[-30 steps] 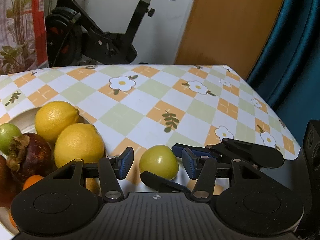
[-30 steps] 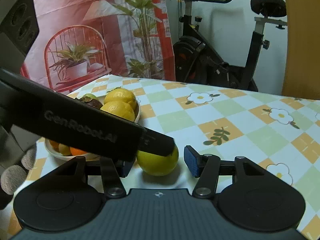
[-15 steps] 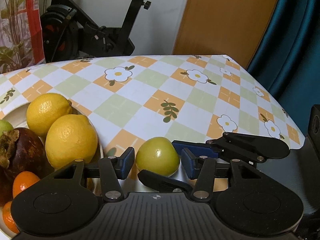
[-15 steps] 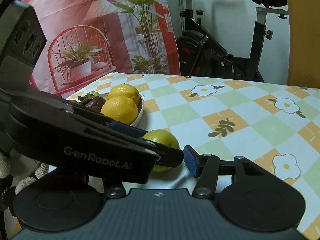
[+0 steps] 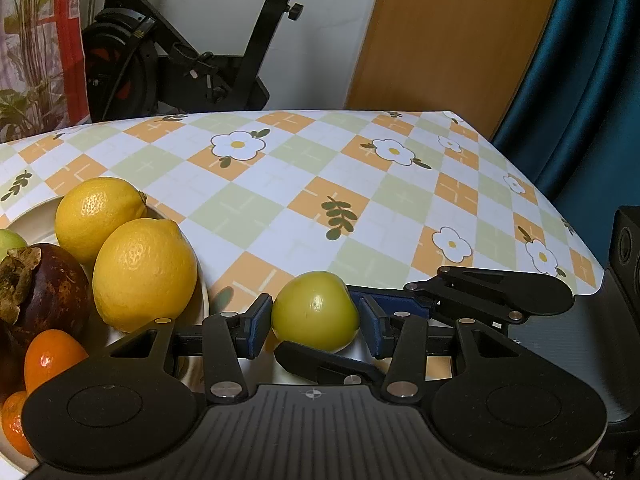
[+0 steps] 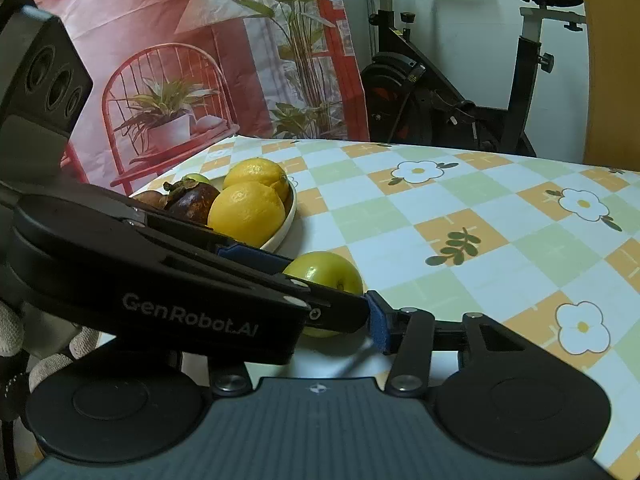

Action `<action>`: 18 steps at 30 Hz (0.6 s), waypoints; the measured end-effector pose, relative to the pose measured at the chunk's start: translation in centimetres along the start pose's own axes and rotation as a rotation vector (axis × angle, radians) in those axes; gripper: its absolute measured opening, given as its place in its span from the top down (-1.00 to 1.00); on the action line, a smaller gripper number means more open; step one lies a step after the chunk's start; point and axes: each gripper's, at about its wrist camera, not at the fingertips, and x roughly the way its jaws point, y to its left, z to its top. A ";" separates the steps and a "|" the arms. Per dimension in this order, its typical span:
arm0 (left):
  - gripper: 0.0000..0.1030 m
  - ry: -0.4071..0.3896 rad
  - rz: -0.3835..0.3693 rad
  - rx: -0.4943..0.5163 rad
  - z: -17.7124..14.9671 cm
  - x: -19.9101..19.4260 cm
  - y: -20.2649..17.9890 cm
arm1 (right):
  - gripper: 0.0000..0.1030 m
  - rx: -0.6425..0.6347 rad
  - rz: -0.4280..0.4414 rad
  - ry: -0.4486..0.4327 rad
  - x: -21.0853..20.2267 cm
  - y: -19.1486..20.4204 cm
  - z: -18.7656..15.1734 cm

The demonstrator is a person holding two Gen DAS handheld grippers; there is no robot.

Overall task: Organize fruits
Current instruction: 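Move both tools to the yellow-green plum and close both grippers on it, then carry the plum onto the plate and open both grippers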

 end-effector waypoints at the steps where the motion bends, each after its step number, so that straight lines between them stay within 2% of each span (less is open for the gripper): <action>1: 0.03 0.000 -0.001 -0.002 0.0 0.0 0.0 | 0.02 -0.002 0.000 0.000 0.0 0.0 0.0; 18: 0.03 -0.012 -0.001 -0.005 -0.9 -1.1 0.0 | 0.03 -0.059 -0.021 -0.024 -0.6 1.6 -0.7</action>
